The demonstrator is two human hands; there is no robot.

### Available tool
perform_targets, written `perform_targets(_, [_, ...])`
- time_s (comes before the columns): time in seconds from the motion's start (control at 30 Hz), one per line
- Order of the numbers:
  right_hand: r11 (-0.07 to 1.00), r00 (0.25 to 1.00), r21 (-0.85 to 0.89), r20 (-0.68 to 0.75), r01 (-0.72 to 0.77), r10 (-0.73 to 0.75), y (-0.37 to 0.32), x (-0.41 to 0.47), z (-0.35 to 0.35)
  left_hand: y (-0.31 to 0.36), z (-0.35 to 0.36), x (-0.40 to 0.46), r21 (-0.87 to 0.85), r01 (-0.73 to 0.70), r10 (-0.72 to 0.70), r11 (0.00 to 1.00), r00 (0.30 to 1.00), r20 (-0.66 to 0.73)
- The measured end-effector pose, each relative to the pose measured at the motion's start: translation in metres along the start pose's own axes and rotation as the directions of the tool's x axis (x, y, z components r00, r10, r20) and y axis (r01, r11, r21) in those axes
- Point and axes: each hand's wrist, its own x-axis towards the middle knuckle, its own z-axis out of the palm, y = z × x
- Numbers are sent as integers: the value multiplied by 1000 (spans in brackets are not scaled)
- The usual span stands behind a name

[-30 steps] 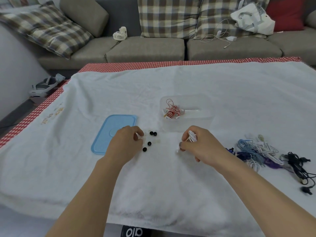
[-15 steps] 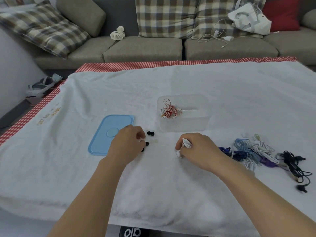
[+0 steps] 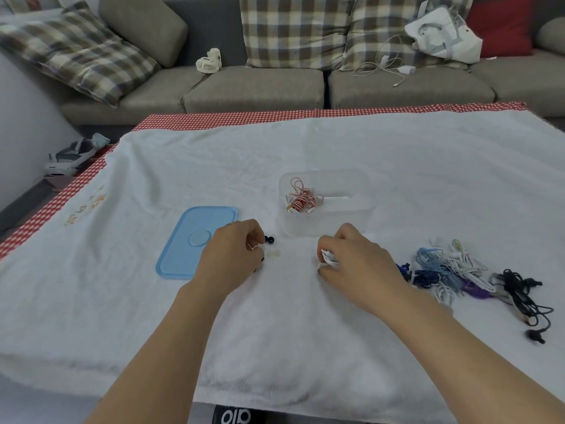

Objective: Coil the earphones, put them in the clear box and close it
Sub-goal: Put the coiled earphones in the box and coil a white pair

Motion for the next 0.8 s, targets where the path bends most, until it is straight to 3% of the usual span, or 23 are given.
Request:
perform_targets(0.2, [997, 1000, -68, -2, 25, -25, 2, 0, -2, 18, -4, -4, -303, -5, 16, 953, 999, 36])
perform_targets(0.33, [999, 1000, -35, 14, -3, 3, 6, 0, 1, 32, -1, -9, -375, -3, 48, 927, 993, 110])
perform_targets(0.47, [998, 998, 16, 30, -61, 61, 10, 4, 6, 38, 4, -12, -342, -14, 81, 940, 980, 181])
perform_targets(0.6, [936, 987, 316, 25, -158, 158, 14, 6, 0, 40, 6, -13, -340, -20, 93, 940, 975, 200])
perform_targets(0.73, [688, 974, 699, 50, -193, 222, 6, 4, -22, 45, 6, -14, -371, -51, 125, 927, 976, 178])
perform_targets(0.8, [604, 975, 772, 89, -197, 204, 1, 2, -29, 46, 7, -13, -407, -59, 138, 912, 976, 167])
